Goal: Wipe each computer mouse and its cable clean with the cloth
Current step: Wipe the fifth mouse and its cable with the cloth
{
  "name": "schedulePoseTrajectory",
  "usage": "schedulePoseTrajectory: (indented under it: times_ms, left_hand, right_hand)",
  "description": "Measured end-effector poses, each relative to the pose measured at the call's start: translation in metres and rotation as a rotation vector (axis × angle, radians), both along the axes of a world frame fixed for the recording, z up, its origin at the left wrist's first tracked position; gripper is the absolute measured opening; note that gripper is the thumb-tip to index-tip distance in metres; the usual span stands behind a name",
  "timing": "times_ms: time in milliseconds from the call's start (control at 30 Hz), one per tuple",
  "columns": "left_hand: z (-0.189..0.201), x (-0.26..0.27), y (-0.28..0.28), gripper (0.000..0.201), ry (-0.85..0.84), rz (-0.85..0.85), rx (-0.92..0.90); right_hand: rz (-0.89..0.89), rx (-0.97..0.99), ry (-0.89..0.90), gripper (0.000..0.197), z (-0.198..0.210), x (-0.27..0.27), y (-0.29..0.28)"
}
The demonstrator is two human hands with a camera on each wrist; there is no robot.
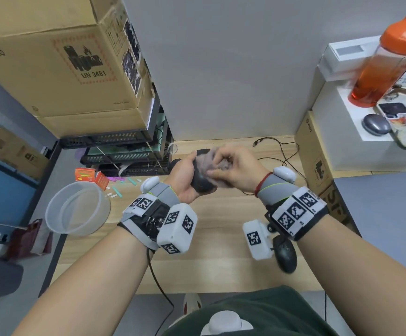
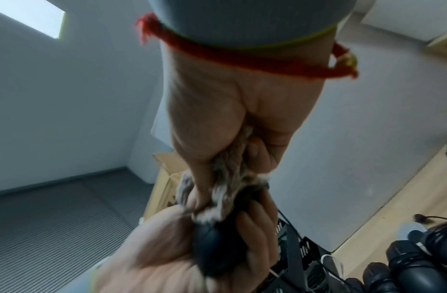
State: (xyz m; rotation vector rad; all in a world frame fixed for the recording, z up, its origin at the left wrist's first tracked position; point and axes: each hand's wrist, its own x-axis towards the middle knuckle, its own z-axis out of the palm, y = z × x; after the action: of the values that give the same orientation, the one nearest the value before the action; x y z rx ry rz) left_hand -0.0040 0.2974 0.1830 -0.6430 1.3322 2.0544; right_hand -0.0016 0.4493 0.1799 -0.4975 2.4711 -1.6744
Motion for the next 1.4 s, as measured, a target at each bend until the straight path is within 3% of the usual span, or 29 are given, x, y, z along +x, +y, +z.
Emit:
schedulePoseTrajectory:
  times_ms: [67, 100, 233, 267, 333, 400, 533, 733, 867, 967, 1067, 1167, 1233, 1300, 1400]
  left_hand:
    - [0.0, 0.001, -0.001, 0.057, 0.005, -0.006, 0.007]
    - [0.0, 0.002, 0.001, 0.057, 0.01, -0.019, 0.009]
    - [0.001, 0.011, 0.009, 0.049, 0.037, -0.085, -0.023]
    - [0.001, 0.011, 0.011, 0.049, 0.04, -0.083, -0.026]
    - [0.001, 0.009, 0.012, 0.048, 0.048, -0.061, -0.02]
    - [0.003, 0.004, 0.01, 0.049, 0.054, -0.026, 0.002]
    - [0.005, 0.002, -0.002, 0.097, 0.028, -0.065, 0.071]
    - [0.003, 0.016, 0.004, 0.1, 0.048, -0.192, 0.069]
    - [0.005, 0.008, -0.001, 0.096, 0.047, -0.062, 0.079]
    - [0.005, 0.001, -0.009, 0.071, 0.078, -0.002, 0.1]
    - [0.009, -0.004, -0.015, 0.064, 0.09, -0.097, 0.052]
    - [0.01, -0.004, -0.02, 0.051, 0.091, -0.171, 0.017]
    - [0.007, -0.002, -0.018, 0.044, 0.103, -0.159, 0.024]
    - [0.006, 0.0, -0.015, 0.036, 0.12, -0.135, 0.045]
    - [0.011, -0.003, -0.013, 0.033, 0.119, -0.159, 0.038]
  right_hand:
    - [0.104, 0.032, -0.045, 0.033, 0.001, 0.005, 0.001]
    - [0.072, 0.028, -0.045, 0.03, -0.001, 0.0, 0.005]
    - [-0.305, 0.107, 0.003, 0.016, -0.012, -0.024, 0.017]
    - [-0.298, 0.127, 0.007, 0.013, -0.012, -0.025, 0.017]
    - [-0.192, 0.194, 0.045, 0.029, -0.008, -0.019, 0.01]
    - [-0.083, 0.237, 0.123, 0.023, -0.001, -0.008, -0.002]
    - [0.08, 0.223, 0.089, 0.023, 0.003, 0.004, -0.009]
    - [-0.169, 0.34, 0.102, 0.018, 0.012, -0.015, 0.002]
    - [0.091, 0.346, 0.11, 0.018, 0.017, -0.001, -0.004]
    - [0.242, 0.437, 0.044, 0.019, 0.017, 0.009, -0.004]
    - [0.218, 0.325, -0.007, 0.02, 0.014, 0.008, 0.0]
    - [-0.01, 0.172, 0.035, 0.019, 0.017, 0.001, -0.001]
    - [-0.155, 0.213, 0.128, 0.019, 0.025, -0.002, -0.001]
    - [-0.123, 0.239, 0.139, 0.019, 0.03, -0.001, 0.0]
    - [0.128, 0.298, 0.047, 0.02, 0.035, 0.008, 0.001]
